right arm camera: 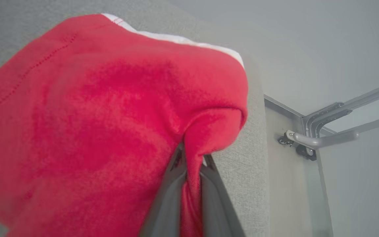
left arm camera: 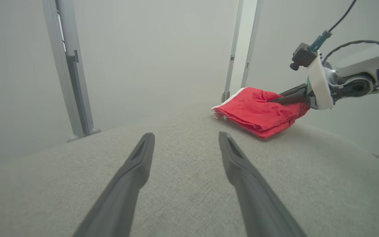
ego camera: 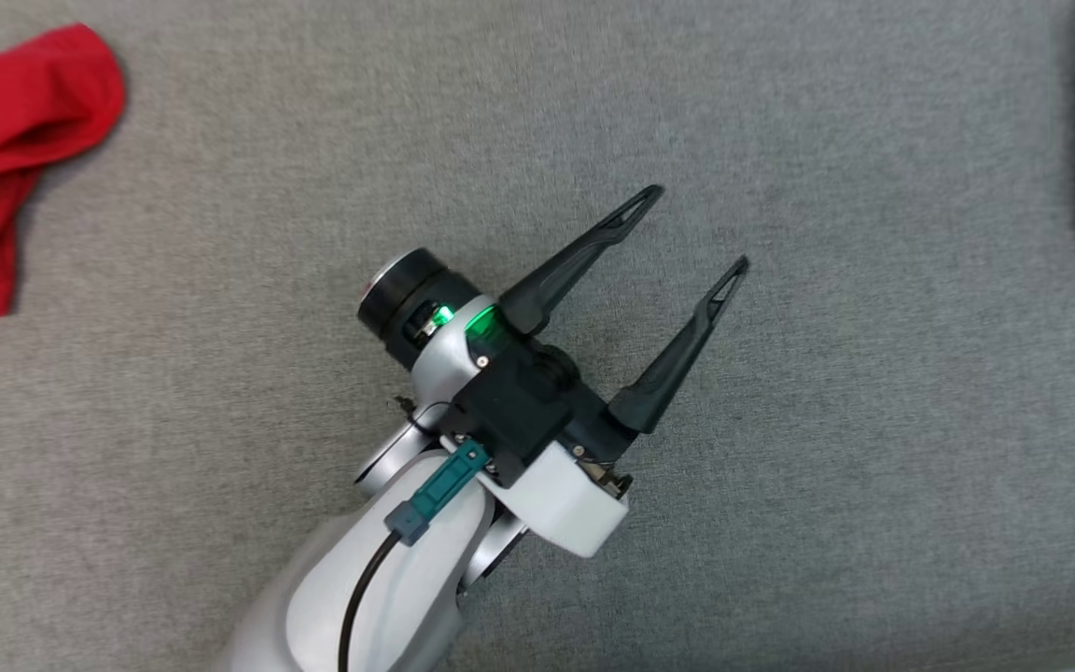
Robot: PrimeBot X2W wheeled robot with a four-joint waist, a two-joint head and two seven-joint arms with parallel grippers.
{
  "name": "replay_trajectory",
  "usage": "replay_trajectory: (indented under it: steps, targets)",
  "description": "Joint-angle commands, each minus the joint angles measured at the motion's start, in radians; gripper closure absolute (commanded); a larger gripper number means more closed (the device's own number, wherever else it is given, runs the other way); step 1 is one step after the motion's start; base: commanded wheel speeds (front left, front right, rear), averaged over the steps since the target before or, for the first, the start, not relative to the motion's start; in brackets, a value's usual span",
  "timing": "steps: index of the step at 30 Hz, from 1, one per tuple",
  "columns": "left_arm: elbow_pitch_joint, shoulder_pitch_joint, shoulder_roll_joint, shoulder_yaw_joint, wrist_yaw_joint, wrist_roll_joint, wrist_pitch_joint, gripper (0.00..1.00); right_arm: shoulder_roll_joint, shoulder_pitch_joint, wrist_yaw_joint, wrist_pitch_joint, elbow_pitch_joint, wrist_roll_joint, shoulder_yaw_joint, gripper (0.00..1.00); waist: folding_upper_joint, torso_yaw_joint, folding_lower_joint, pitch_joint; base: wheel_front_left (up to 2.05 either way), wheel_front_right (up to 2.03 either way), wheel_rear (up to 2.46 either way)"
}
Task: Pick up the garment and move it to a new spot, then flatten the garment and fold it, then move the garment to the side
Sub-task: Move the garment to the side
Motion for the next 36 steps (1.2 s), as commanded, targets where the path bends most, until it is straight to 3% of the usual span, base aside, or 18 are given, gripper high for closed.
replay_trajectory:
  steps: [1, 11, 21, 22, 23, 30, 36]
  targets:
    - [0.001, -0.032, 0.006, -0.012, -0.002, -0.004, -0.004, 0.0, -0.025, -0.017, -0.001, -0.013, 0.01, -0.013, 0.004, 1.0, 0.0, -0.013, 0.0, 0.069, 0.0, 0.0, 0.0]
    - [0.001, -0.089, 0.005, -0.06, 0.023, -0.024, -0.004, 0.0, -0.133, -0.047, -0.001, -0.029, 0.113, -0.096, 0.017, 1.0, 0.0, 0.023, 0.0, 0.11, 0.0, 0.0, 0.0]
    - [0.005, -0.085, 0.006, -0.058, 0.022, -0.023, -0.002, 0.0, -0.151, -0.121, -0.001, -0.041, 0.215, -0.226, 0.016, 1.0, 0.0, 0.065, 0.0, 0.138, 0.0, 0.0, 0.0]
    - [0.005, -0.084, 0.006, -0.059, 0.023, -0.025, -0.002, 0.0, -0.154, -0.133, -0.001, -0.055, 0.225, -0.249, 0.011, 0.78, 0.0, 0.068, 0.0, 0.14, 0.0, 0.0, 0.0]
    - [0.005, -0.083, 0.007, -0.061, 0.024, -0.026, -0.002, 0.0, -0.149, -0.137, -0.001, -0.055, 0.241, -0.258, 0.008, 0.0, 0.0, 0.072, 0.0, 0.14, 0.0, 0.0, 0.0]
    - [0.006, -0.064, 0.006, -0.058, 0.036, -0.04, -0.002, 0.0, -0.115, -0.162, -0.001, -0.036, 0.329, -0.338, -0.002, 0.0, 0.0, 0.085, 0.0, 0.111, 0.0, 0.0, 0.0]
    - [0.009, -0.028, 0.005, -0.035, 0.05, -0.049, -0.002, 0.0, -0.022, -0.19, -0.001, -0.074, 0.39, -0.383, -0.061, 0.0, 0.0, 0.077, 0.0, 0.026, 0.0, 0.0, 0.0]
